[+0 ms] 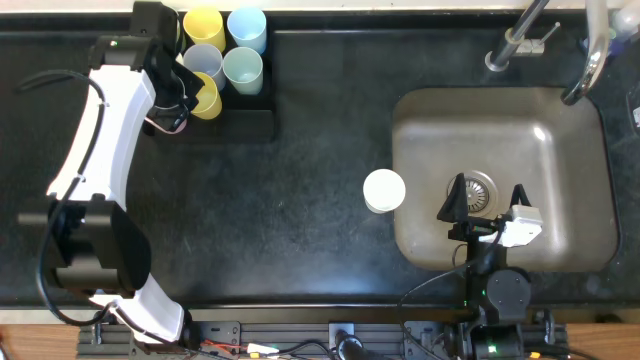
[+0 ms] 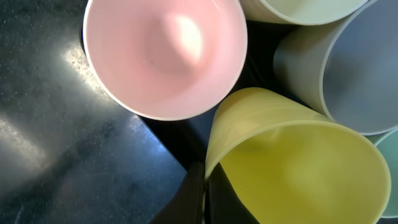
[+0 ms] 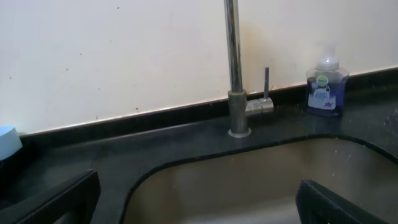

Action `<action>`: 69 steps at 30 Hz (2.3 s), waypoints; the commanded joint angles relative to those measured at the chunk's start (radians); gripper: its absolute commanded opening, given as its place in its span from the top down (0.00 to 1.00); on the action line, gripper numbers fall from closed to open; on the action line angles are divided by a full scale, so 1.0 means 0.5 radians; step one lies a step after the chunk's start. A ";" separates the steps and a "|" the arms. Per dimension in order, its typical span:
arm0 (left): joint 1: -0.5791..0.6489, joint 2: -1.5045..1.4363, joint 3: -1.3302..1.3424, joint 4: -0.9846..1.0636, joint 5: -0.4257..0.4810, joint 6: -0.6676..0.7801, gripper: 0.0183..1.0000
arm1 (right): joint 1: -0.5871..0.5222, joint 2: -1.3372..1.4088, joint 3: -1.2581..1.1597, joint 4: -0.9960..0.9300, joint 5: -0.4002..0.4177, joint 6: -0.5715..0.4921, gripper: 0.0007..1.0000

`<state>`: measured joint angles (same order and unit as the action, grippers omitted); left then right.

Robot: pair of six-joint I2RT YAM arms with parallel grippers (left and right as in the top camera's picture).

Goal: Store Cups

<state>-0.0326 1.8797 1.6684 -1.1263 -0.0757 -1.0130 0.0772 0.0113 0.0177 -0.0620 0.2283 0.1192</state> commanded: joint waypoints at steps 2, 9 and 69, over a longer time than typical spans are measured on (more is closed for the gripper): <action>0.002 0.060 -0.026 0.020 -0.030 -0.035 0.98 | -0.013 -0.015 -0.026 0.014 0.011 0.008 0.00; 0.002 0.098 -0.025 0.021 0.030 -0.034 0.98 | -0.013 -0.015 -0.027 0.014 0.011 0.008 0.00; -0.008 0.216 -0.025 -0.105 0.014 -0.027 0.41 | -0.013 -0.015 -0.027 0.014 0.011 0.009 0.00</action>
<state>-0.0326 1.9682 1.6611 -1.1805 -0.0612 -1.0191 0.0772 0.0113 0.0177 -0.0620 0.2283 0.1188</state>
